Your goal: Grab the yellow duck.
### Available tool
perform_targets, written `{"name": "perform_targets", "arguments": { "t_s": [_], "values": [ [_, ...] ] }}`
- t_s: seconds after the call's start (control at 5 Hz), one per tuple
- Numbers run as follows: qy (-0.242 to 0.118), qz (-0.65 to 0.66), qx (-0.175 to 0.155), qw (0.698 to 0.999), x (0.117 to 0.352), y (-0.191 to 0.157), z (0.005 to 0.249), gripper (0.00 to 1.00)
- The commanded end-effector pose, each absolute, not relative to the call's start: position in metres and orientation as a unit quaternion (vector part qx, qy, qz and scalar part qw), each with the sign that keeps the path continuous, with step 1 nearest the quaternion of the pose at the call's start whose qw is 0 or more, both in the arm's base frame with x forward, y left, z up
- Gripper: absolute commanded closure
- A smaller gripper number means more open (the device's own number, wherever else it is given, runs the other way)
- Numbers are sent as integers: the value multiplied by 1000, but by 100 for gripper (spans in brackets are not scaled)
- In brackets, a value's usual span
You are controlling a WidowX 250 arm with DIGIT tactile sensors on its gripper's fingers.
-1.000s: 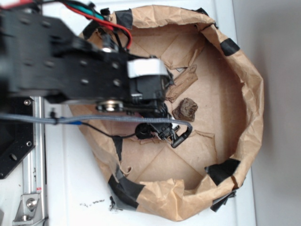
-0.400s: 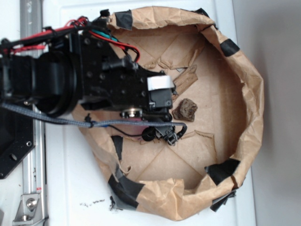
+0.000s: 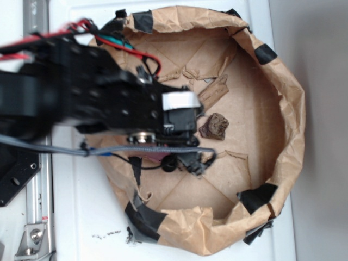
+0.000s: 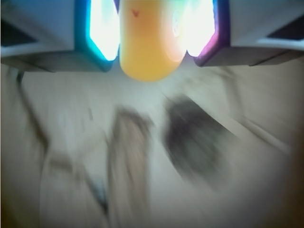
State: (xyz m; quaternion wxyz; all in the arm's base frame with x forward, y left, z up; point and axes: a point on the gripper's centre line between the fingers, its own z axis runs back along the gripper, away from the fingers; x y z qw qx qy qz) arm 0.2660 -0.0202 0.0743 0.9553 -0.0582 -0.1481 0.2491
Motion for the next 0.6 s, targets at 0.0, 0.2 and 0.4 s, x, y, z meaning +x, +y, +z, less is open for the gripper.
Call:
{"name": "perform_targets", "arguments": {
  "t_s": [0.0, 0.2, 0.4],
  "values": [
    [-134, 222, -62, 964, 263, -11, 182, 100],
    [-142, 229, -48, 962, 258, -9, 182, 100],
    [-145, 244, -44, 958, 259, -2, 178, 100]
  ]
}}
